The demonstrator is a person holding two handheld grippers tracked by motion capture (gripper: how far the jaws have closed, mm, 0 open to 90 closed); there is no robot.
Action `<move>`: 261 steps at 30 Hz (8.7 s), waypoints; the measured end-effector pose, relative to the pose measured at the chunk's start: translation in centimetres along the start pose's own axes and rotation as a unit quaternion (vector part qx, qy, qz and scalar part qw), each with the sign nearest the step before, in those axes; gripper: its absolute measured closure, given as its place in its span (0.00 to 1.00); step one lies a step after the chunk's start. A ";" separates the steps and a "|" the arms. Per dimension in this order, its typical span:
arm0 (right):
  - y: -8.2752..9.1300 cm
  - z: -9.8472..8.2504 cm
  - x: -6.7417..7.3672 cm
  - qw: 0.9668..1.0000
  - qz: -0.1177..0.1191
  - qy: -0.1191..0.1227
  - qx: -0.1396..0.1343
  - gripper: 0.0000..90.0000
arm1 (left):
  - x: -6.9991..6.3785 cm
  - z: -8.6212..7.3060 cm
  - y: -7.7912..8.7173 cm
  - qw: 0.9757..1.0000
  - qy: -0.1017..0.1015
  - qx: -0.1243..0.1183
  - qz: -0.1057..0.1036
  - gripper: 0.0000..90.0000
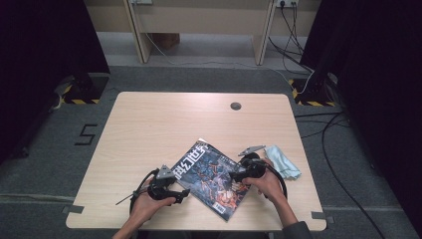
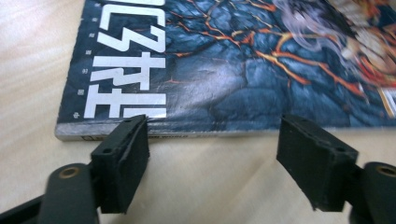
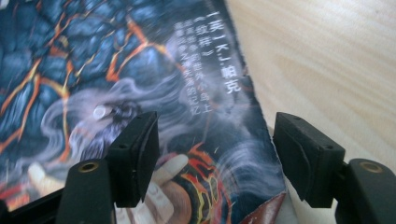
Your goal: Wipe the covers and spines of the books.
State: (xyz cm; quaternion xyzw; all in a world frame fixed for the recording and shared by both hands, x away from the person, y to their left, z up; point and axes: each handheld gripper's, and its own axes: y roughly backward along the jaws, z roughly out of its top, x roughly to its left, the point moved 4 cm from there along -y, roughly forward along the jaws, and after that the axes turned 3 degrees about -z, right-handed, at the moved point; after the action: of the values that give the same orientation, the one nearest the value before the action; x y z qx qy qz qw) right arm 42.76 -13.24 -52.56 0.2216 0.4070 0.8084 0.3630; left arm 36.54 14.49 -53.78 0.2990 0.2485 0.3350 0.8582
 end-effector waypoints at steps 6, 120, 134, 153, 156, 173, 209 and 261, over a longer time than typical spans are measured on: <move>0.9 -1.3 0.6 1.000 0.001 0.007 0.003 0.36 | 1.3 2.0 -1.7 1.000 0.005 -0.007 0.021 0.24; 2.5 -0.2 0.8 0.997 -0.020 -0.019 -0.074 0.27 | 3.3 5.5 -1.9 0.998 -0.015 -0.035 0.046 0.32; 4.8 -0.4 -2.6 0.991 -0.086 -0.025 -0.097 0.28 | 2.2 3.0 0.4 0.999 -0.013 -0.036 0.032 0.25; 8.0 -1.5 -6.7 0.984 -0.132 -0.056 -0.108 0.46 | 1.2 -0.4 2.9 0.998 -0.020 -0.035 0.037 0.24; 8.2 -1.9 -7.6 0.982 -0.145 -0.060 -0.105 0.48 | 1.0 -1.0 3.3 0.999 -0.022 -0.033 0.037 0.24; 7.0 -4.8 -10.9 0.980 -0.179 -0.079 -0.039 0.66 | 0.8 -3.0 4.0 0.999 -0.028 0.001 0.037 0.23; 2.5 -0.5 -9.6 0.988 -0.140 -0.054 -0.041 0.55 | 1.0 -3.0 3.5 0.998 -0.034 0.012 0.048 0.23; 6.1 -4.2 -1.0 0.991 -0.081 -0.035 -0.096 0.29 | 1.8 -3.5 4.5 0.997 -0.032 0.011 0.074 0.23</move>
State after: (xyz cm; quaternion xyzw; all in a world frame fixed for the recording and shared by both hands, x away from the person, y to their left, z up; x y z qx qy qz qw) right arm 38.16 -18.54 -50.06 0.1802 0.3311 0.8034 0.4609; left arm 33.65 19.70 -53.60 0.3365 0.2018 0.3852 0.8353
